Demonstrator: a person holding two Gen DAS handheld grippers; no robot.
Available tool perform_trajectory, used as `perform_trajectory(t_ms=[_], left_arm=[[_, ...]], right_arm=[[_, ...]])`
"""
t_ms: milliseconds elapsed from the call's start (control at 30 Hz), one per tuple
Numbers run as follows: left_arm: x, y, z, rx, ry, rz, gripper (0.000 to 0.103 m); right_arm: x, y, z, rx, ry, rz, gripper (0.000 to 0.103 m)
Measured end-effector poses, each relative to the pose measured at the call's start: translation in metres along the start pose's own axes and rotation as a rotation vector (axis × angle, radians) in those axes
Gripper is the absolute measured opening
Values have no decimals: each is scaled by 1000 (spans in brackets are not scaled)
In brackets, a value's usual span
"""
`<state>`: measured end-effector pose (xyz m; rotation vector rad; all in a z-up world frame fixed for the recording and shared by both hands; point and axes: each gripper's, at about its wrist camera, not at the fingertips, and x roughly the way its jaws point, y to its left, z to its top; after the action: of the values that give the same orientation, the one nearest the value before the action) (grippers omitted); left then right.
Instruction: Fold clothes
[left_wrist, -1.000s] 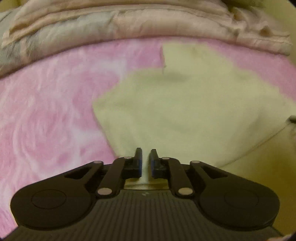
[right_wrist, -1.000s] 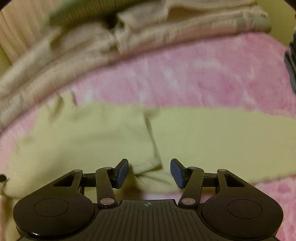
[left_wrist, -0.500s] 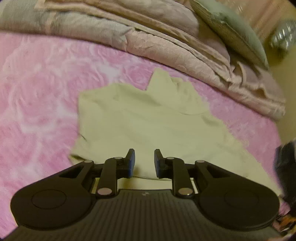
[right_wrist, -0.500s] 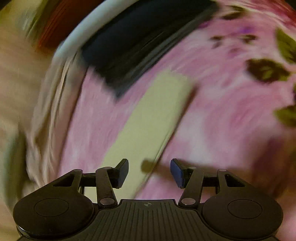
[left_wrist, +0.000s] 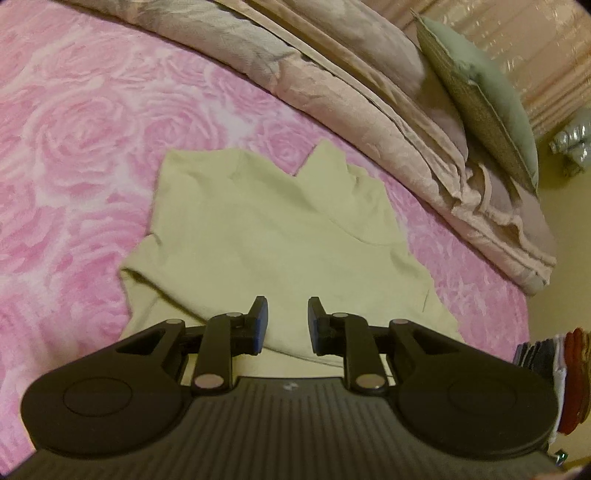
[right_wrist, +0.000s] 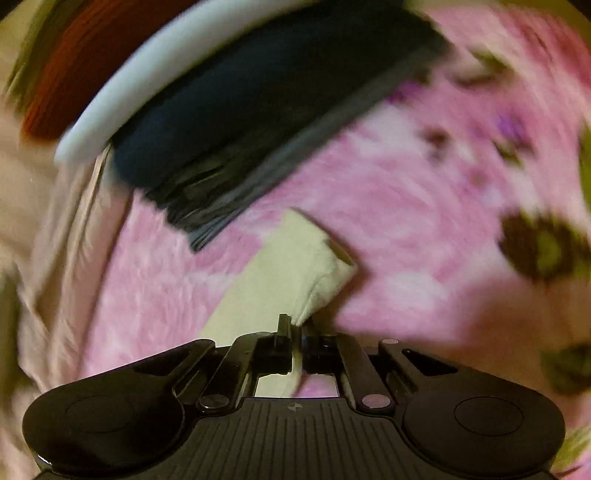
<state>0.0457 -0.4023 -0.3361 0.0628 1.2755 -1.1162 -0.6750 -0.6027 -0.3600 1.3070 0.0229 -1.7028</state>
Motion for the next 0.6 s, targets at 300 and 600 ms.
perform_trajectory(t_ms=[300,600], left_arm=[[-34,53,9,-141,-35,-43,17],[-64,123,10,-310,-85,-17,19]], right_arm=[[-88,228,-142,-686,-105,344,2],[-164,354,-440,-1298,155,706,102]])
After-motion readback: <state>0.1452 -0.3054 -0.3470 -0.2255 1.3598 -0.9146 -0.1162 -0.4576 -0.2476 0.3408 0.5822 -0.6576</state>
